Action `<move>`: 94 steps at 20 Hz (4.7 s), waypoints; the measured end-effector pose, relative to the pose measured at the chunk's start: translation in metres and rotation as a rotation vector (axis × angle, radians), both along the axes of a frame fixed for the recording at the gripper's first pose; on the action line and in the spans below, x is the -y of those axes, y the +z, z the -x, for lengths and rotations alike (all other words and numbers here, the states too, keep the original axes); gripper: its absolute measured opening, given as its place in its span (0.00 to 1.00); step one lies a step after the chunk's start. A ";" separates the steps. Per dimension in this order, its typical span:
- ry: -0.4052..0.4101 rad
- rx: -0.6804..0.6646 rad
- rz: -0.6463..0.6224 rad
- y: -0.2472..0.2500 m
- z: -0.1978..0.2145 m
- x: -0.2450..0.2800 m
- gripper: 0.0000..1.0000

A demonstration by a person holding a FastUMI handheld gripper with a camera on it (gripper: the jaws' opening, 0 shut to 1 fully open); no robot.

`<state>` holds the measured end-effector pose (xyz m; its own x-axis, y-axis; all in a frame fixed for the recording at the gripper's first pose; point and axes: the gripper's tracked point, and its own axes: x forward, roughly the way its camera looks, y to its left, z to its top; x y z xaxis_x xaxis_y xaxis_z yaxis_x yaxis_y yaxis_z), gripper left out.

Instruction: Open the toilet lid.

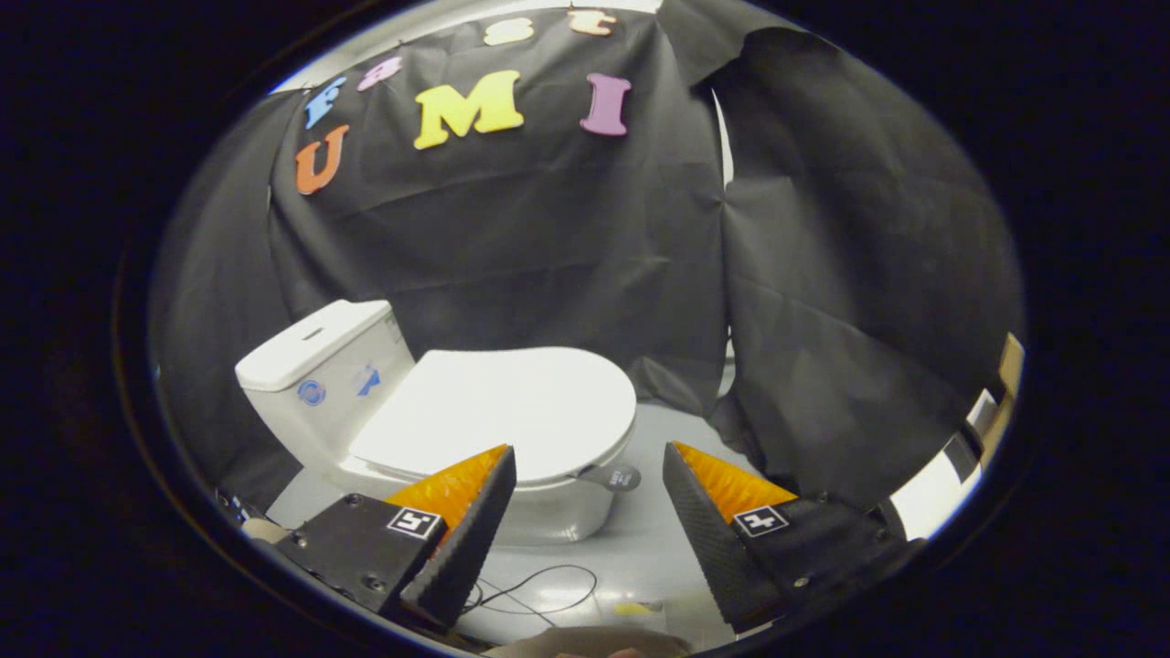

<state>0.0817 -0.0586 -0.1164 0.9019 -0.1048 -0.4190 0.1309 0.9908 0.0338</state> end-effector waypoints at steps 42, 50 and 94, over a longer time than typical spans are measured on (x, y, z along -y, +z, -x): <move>-0.063 -0.289 -0.865 -0.143 -0.133 0.053 0.19; -0.080 -0.280 -0.911 -0.108 -0.132 0.050 0.10; 0.134 -0.161 -0.422 0.134 -0.116 -0.111 0.10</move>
